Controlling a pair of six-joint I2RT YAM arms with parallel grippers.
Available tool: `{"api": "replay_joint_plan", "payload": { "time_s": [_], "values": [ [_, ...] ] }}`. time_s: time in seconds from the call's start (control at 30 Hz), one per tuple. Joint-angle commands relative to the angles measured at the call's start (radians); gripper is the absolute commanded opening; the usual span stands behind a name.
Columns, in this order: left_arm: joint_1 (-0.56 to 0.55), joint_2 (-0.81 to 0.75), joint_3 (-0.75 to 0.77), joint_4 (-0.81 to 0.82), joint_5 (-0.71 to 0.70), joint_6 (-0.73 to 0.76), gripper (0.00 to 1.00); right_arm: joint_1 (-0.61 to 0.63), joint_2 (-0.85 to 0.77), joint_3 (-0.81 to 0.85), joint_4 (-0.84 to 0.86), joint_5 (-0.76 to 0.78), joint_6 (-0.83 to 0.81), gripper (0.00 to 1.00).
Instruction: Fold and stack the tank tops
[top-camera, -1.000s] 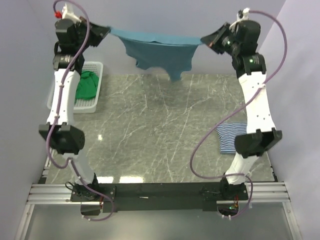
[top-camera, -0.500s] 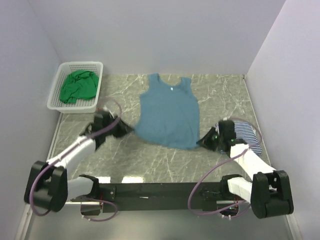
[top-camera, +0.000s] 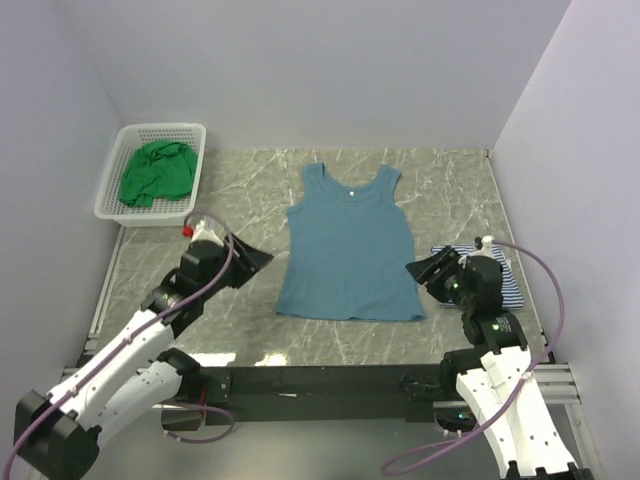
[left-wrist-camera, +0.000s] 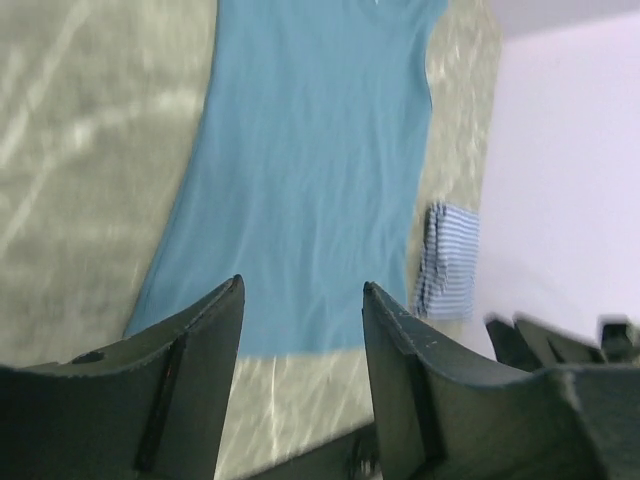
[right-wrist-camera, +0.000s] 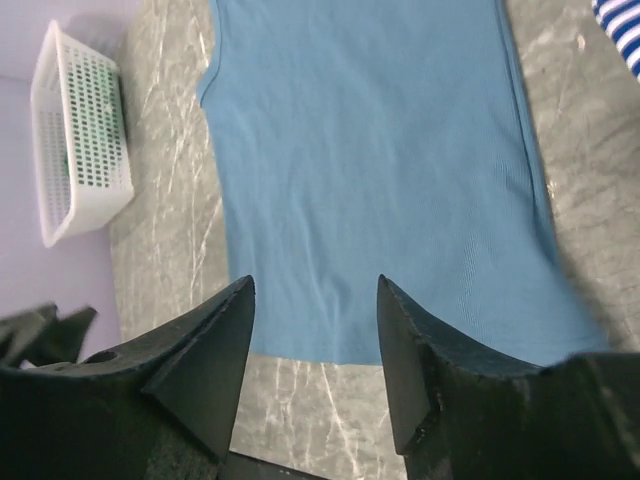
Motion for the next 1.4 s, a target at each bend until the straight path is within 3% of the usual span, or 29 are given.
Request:
{"api": "replay_joint_plan", "payload": {
  "time_s": [0.0, 0.1, 0.17, 0.27, 0.37, 0.4, 0.63, 0.87, 1.17, 1.37],
  "values": [
    [0.0, 0.119, 0.139, -0.037, -0.139, 0.099, 0.56, 0.033, 0.048, 0.076, -0.058, 0.064, -0.042, 0.59],
    [0.007, 0.287, 0.316, -0.054, -0.15, 0.194, 0.55, 0.155, 0.125, 0.094, -0.007, 0.149, -0.015, 0.57],
    [0.024, 0.403, 0.371, -0.045, -0.15, 0.244, 0.55, 0.323, 0.183, 0.108, 0.019, 0.224, 0.018, 0.57],
    [0.095, 0.549, 0.447, -0.019, -0.09, 0.287, 0.51, 0.473, 0.35, 0.149, 0.083, 0.339, 0.075, 0.55],
    [0.174, 0.69, 0.529, -0.028, -0.043, 0.327, 0.47, 0.648, 0.528, 0.224, 0.154, 0.41, 0.127, 0.5],
    [0.208, 0.744, 0.562, -0.039, -0.035, 0.332, 0.46, 0.716, 0.623, 0.249, 0.174, 0.425, 0.142, 0.43],
    [0.325, 0.779, 0.569, -0.024, 0.059, 0.298, 0.41, 0.978, 1.045, 0.56, 0.105, 0.551, 0.17, 0.37],
    [0.342, 0.769, 0.605, -0.051, 0.091, 0.303, 0.41, 1.09, 1.337, 0.842, -0.027, 0.622, 0.159, 0.38],
    [0.36, 0.762, 0.599, -0.051, 0.113, 0.314, 0.41, 1.111, 1.481, 1.018, -0.139, 0.676, 0.142, 0.41],
    [0.366, 0.766, 0.598, -0.042, 0.126, 0.311, 0.4, 1.113, 1.538, 1.042, -0.133, 0.653, 0.125, 0.41]
  ]
}}
